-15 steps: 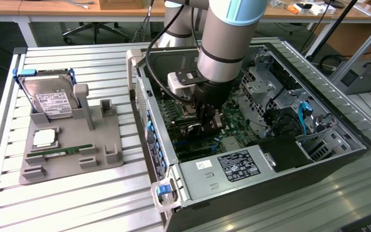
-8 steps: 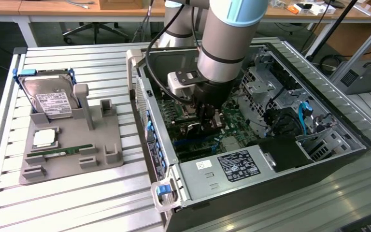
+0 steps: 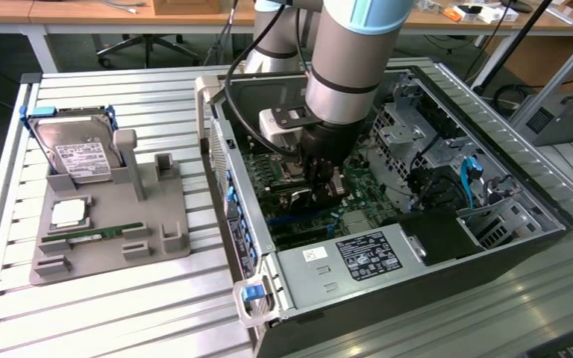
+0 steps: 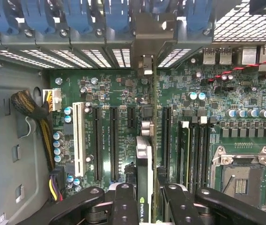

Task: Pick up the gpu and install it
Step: 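Insert the gpu into the slot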

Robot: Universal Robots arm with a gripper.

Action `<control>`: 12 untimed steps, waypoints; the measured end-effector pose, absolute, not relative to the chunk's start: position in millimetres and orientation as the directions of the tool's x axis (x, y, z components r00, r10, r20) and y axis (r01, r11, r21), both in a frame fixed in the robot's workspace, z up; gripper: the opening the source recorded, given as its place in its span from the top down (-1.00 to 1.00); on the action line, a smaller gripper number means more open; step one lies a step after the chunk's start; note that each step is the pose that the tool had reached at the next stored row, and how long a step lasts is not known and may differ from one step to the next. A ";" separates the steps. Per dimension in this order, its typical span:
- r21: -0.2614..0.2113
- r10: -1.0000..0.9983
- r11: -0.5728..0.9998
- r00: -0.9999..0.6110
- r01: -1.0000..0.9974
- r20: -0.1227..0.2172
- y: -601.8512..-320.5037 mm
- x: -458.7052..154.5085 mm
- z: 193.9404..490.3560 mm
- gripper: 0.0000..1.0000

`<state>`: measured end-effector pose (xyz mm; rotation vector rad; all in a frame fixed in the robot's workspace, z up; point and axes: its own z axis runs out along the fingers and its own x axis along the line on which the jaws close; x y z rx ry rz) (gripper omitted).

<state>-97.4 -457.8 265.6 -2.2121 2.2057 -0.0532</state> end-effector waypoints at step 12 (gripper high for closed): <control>-0.038 -1.000 0.003 -0.003 -0.999 -0.005 -458.8 -97.4 265.6 0.47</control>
